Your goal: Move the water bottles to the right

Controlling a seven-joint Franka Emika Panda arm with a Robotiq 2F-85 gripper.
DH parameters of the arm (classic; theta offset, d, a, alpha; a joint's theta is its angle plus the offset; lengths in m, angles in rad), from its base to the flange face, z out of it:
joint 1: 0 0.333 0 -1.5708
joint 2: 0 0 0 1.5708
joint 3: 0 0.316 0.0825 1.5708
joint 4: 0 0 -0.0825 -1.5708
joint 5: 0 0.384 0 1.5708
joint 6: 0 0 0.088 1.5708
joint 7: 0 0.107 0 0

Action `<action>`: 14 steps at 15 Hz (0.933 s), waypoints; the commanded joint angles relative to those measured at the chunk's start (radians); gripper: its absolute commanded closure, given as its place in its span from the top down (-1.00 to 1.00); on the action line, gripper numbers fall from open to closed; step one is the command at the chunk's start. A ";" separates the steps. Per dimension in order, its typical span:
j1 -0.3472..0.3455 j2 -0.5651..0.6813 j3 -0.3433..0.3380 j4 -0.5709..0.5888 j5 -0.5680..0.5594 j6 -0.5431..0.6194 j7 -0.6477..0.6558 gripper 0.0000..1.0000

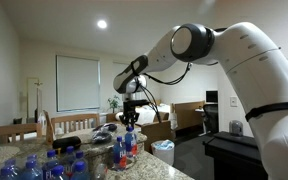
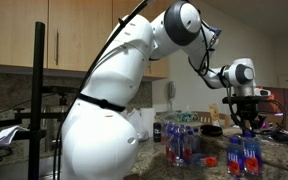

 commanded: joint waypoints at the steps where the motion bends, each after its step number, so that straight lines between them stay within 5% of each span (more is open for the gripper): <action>1: -0.017 0.024 0.010 0.051 0.011 -0.032 -0.048 -0.81; 14: -0.033 0.051 0.013 0.061 0.022 -0.080 -0.072 -0.82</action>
